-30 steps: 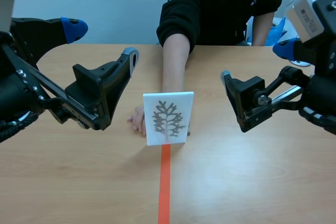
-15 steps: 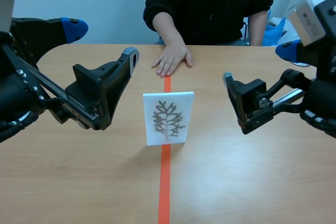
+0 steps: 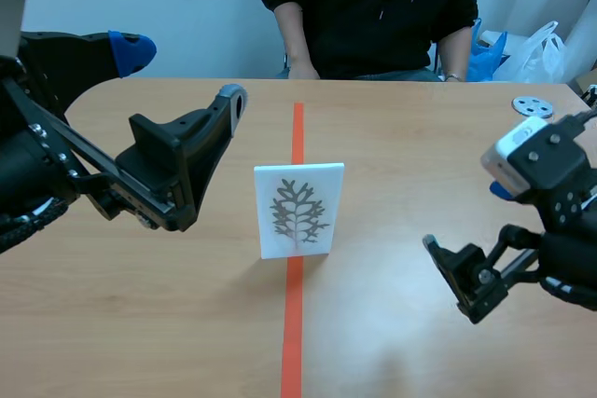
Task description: Sort the leaf by its shape. The table is split by an orange tape line. A compound leaf with several leaflets goes to the left side, a simple leaf with one blade goes to the right side. Return to the home posture when a red brick is placed on the table.
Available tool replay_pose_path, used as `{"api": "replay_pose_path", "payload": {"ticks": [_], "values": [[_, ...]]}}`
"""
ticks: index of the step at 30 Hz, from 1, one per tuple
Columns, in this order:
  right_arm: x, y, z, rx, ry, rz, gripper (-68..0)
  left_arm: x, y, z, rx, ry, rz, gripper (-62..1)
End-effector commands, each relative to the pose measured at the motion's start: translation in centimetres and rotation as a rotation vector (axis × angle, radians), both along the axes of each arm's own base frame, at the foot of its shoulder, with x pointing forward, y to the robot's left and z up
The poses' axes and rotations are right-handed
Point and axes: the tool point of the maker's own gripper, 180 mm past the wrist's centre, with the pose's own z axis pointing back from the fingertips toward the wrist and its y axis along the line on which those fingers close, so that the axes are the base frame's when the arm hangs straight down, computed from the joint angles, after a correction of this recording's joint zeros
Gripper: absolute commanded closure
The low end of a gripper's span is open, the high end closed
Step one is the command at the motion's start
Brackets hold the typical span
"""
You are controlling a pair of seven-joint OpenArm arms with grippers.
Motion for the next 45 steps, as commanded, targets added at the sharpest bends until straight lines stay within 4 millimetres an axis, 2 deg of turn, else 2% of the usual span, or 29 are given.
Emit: {"api": "replay_pose_path", "payload": {"ticks": [1,5,8,11,14,18,23,30,38,45], "values": [[2.0,-0.2,2.1,0.003,-0.071,0.032,-57.8,0.0,0.0,0.8,-0.021,-0.022,0.004,-54.6],[3.9,-0.9,2.4,0.029,-0.057,0.080,-58.1,0.0,0.0,0.8,-0.021,-0.022,0.004,-54.6],[5.1,-1.0,3.0,0.056,-0.057,0.104,-67.9,0.0,0.0,0.8,-0.021,-0.022,0.004,-54.6],[6.4,-0.8,3.7,0.070,-0.071,0.115,-67.9,0.0,0.0,0.8,-0.021,-0.021,0.004,-54.6],[7.3,0.5,3.8,0.092,-0.068,0.147,-67.9,0.0,0.0,0.8,-0.019,-0.021,0.003,-54.6],[7.9,3.2,2.8,0.102,-0.037,0.221,-67.9,0.0,0.0,0.6,-0.015,-0.016,0.003,-54.6],[7.8,6.0,1.2,0.116,0.006,0.285,-67.9,0.0,0.0,0.6,-0.013,-0.015,0.003,-54.6],[8.1,8.4,-0.1,0.182,0.025,0.296,-67.9,0.0,0.0,0.6,-0.012,-0.015,0.004,-54.6],[7.0,12.3,-1.7,0.229,0.051,0.360,-67.9,0.0,0.1,0.6,-0.009,-0.015,0.003,-54.6],[6.1,14.9,-2.8,0.227,0.060,0.391,-67.9,0.0,0.1,0.6,-0.007,-0.016,0.002,-54.6]]}}
